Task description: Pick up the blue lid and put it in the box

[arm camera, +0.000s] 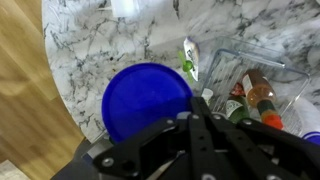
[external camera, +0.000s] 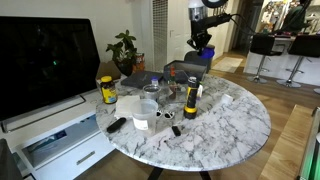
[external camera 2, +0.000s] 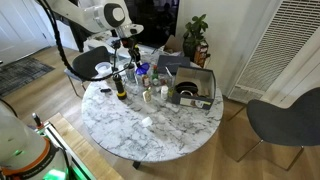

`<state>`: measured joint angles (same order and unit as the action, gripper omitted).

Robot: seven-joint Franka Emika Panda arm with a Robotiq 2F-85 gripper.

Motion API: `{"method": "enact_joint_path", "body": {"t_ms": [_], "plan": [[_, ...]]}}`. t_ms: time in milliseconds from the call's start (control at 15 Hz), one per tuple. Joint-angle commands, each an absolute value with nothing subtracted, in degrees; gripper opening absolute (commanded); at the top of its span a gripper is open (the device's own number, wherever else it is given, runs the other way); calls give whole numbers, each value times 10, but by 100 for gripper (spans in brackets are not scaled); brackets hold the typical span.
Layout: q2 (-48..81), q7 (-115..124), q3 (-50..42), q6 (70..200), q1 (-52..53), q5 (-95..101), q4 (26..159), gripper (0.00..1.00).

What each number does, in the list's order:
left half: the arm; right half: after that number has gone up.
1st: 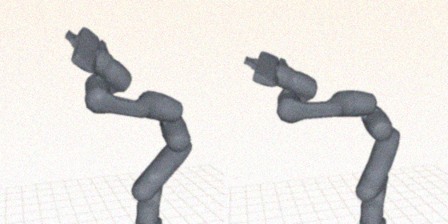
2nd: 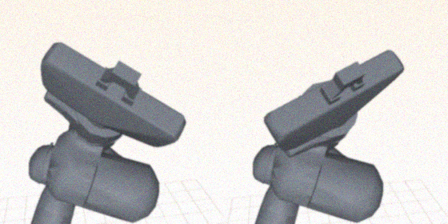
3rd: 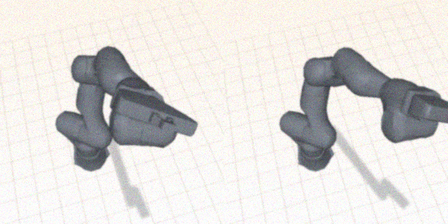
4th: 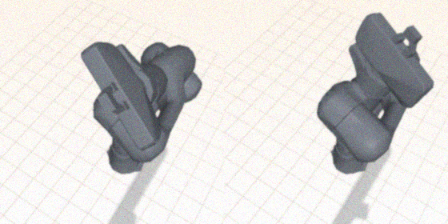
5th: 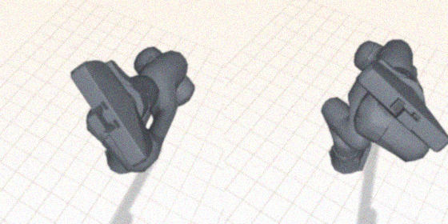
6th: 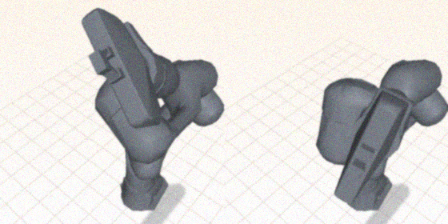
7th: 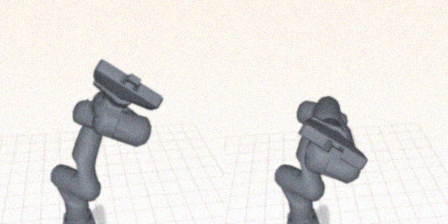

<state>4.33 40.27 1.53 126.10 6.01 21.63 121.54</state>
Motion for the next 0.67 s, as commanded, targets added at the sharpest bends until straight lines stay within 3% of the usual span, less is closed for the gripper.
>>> {"method": "enact_joint_path", "body": {"t_ms": [0, 600], "plan": [[44, 404, 20, 1260, 59, 216, 1214, 1], [78, 303, -21, 1315, 10, 197, 1172, 0]]}}
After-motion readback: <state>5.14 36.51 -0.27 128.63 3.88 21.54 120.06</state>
